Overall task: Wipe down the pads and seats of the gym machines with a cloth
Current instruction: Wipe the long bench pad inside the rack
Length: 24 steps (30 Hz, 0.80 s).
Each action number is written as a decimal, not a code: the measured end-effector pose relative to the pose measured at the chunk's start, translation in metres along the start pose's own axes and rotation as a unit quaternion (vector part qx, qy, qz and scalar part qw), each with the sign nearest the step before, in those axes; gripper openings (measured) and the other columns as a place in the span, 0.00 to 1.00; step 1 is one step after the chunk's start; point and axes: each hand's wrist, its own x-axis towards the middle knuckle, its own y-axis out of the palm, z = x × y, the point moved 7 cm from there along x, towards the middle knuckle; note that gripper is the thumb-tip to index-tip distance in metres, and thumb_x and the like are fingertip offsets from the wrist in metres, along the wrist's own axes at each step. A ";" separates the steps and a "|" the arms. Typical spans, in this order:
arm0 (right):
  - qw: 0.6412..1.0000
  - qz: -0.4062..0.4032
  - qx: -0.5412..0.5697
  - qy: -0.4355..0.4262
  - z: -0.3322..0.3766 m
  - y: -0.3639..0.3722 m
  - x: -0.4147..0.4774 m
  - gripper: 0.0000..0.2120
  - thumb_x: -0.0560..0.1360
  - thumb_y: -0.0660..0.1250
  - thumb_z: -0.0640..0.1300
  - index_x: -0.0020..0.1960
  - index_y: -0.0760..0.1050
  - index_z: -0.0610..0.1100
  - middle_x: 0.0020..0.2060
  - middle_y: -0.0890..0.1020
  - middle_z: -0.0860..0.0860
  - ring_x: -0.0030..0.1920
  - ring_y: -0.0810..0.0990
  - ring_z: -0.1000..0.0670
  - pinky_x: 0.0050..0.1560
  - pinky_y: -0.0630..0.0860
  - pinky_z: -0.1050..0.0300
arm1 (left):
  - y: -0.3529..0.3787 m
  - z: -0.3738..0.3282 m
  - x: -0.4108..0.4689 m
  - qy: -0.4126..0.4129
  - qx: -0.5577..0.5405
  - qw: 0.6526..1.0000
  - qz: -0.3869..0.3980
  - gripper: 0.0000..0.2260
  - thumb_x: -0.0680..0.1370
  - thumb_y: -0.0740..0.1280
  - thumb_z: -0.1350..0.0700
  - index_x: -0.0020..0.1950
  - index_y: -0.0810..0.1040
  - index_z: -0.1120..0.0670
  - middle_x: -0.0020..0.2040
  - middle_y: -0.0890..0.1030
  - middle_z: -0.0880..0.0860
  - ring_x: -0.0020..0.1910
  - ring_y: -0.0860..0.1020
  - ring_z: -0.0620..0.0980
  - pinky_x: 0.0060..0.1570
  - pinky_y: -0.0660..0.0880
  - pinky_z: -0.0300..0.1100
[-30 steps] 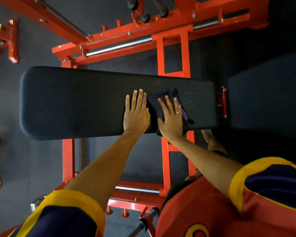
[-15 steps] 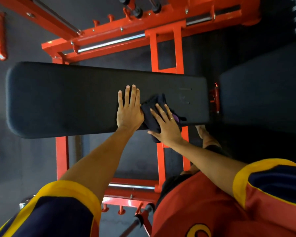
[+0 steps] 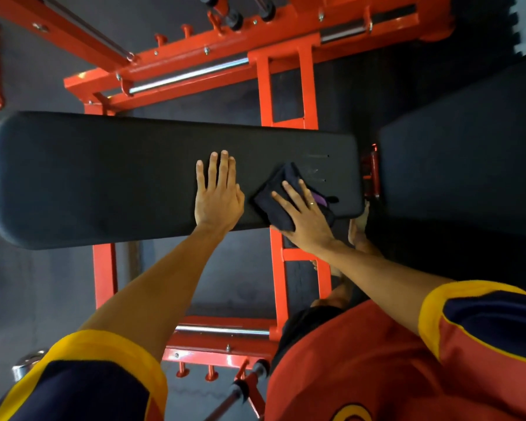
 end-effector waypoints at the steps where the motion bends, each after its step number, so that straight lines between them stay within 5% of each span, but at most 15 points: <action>1: 1.000 -0.001 0.004 -0.001 0.000 -0.003 0.007 0.34 0.79 0.63 0.61 0.81 0.62 0.49 0.81 0.59 0.46 0.82 0.50 0.36 0.81 0.52 0.41 | -0.001 0.001 0.001 -0.002 -0.003 1.000 -0.001 0.28 0.83 0.57 0.51 0.81 0.57 0.60 0.81 0.58 0.59 0.80 0.56 0.60 0.78 0.50 0.63; 4: 1.000 -0.013 -0.022 0.008 -0.024 -0.011 0.027 0.32 0.80 0.63 0.56 0.81 0.62 0.51 0.82 0.59 0.48 0.82 0.52 0.37 0.79 0.58 0.39 | -0.005 -0.001 0.012 -0.012 -0.017 1.000 -0.005 0.28 0.83 0.58 0.49 0.81 0.59 0.57 0.80 0.61 0.58 0.78 0.60 0.60 0.76 0.53 0.62; 10: 0.960 -0.063 0.041 0.269 -0.076 -0.012 -0.013 0.33 0.81 0.61 0.59 0.82 0.58 0.50 0.82 0.57 0.48 0.82 0.51 0.39 0.79 0.59 0.38 | -0.007 -0.015 0.031 0.002 -0.020 1.000 0.011 0.27 0.84 0.56 0.48 0.81 0.58 0.57 0.80 0.60 0.58 0.77 0.61 0.61 0.77 0.55 0.60; 13: 0.968 -0.047 0.041 0.244 -0.039 0.000 -0.013 0.33 0.81 0.60 0.60 0.82 0.57 0.50 0.83 0.55 0.48 0.82 0.46 0.38 0.81 0.50 0.39 | -0.007 -0.021 0.037 -0.011 -0.033 0.999 0.008 0.27 0.83 0.57 0.49 0.80 0.60 0.59 0.80 0.61 0.59 0.78 0.60 0.61 0.78 0.53 0.60; 18: 0.984 -0.056 0.060 0.160 -0.020 -0.008 0.051 0.33 0.79 0.66 0.51 0.82 0.59 0.52 0.82 0.56 0.47 0.82 0.48 0.36 0.81 0.49 0.41 | -0.006 -0.027 0.045 -0.002 -0.027 1.000 0.003 0.27 0.81 0.58 0.52 0.79 0.62 0.61 0.79 0.63 0.61 0.78 0.59 0.62 0.78 0.52 0.61; 24: 0.939 -0.052 0.023 0.340 -0.129 -0.014 0.039 0.35 0.79 0.50 0.62 0.82 0.58 0.47 0.81 0.58 0.42 0.82 0.52 0.38 0.80 0.51 0.38 | -0.009 -0.029 0.055 0.003 -0.040 0.999 0.006 0.26 0.82 0.58 0.49 0.76 0.64 0.62 0.75 0.67 0.62 0.75 0.64 0.64 0.77 0.56 0.60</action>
